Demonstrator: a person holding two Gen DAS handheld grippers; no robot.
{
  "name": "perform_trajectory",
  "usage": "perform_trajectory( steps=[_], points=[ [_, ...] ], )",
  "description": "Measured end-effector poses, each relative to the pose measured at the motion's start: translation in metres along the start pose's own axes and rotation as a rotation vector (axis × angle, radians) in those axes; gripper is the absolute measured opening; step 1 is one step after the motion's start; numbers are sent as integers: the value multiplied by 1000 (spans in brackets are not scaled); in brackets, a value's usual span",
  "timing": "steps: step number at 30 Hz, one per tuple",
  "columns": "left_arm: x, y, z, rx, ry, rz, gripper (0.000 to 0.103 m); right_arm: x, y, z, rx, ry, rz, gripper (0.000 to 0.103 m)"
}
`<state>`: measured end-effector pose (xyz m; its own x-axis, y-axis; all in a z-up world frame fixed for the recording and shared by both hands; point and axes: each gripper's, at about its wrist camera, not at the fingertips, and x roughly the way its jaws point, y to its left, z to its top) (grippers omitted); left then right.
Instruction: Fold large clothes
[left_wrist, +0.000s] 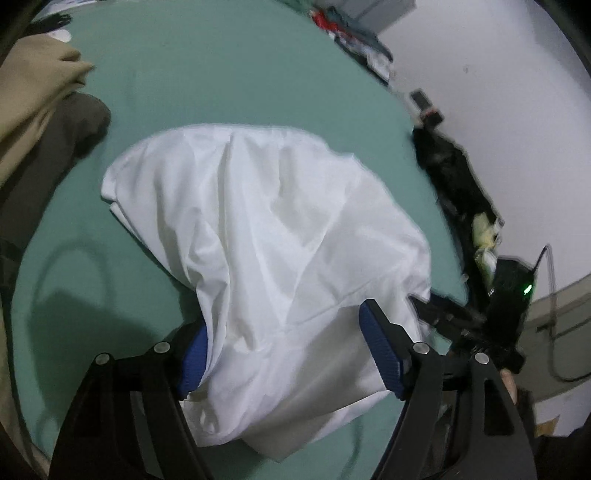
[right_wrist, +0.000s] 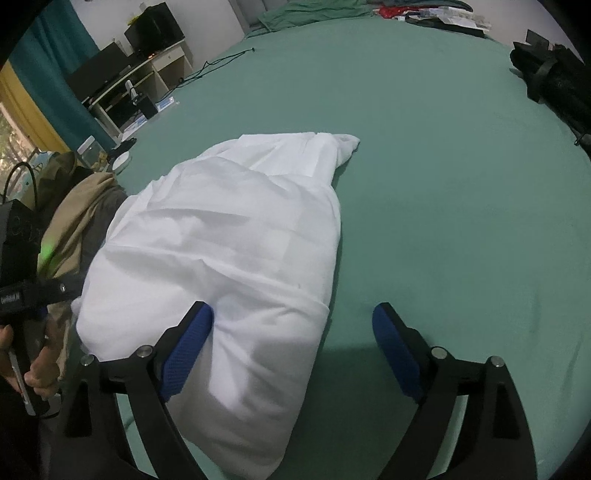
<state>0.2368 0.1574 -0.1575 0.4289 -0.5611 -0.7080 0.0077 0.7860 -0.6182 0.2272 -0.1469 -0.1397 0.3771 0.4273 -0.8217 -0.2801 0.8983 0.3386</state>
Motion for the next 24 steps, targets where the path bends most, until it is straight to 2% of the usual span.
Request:
perform_trajectory(
  steps=[4, 8, 9, 12, 15, 17, 18, 21, 24],
  points=[
    [-17, 4, 0, -45, -63, -60, 82, 1, -2, 0, 0, 3, 9, 88],
    [10, -11, -3, 13, -2, 12, 83, 9, 4, -2, -16, -12, -2, 88],
    [16, -13, -4, 28, 5, 27, 87, 11, 7, -2, -23, -15, -6, 88],
    [26, -26, -7, 54, -8, 73, 93, 17, 17, -2, -46, -25, -6, 89],
    [29, -34, -9, 74, 5, 38, 93, 20, 23, 1, -67, -19, -2, 89],
    [32, -34, -10, 90, 7, 41, 93, 19, 24, 3, -73, -9, 31, 76],
    [34, -34, -11, 109, 4, 61, 93, 19, 25, 4, -76, -5, 41, 74],
    [38, -37, -14, 184, 4, 182, 93, 14, 23, 4, -83, 1, 63, 66],
    [38, -39, -18, 207, -16, 194, 93, 13, 17, 3, -62, 2, 94, 64]
  ],
)
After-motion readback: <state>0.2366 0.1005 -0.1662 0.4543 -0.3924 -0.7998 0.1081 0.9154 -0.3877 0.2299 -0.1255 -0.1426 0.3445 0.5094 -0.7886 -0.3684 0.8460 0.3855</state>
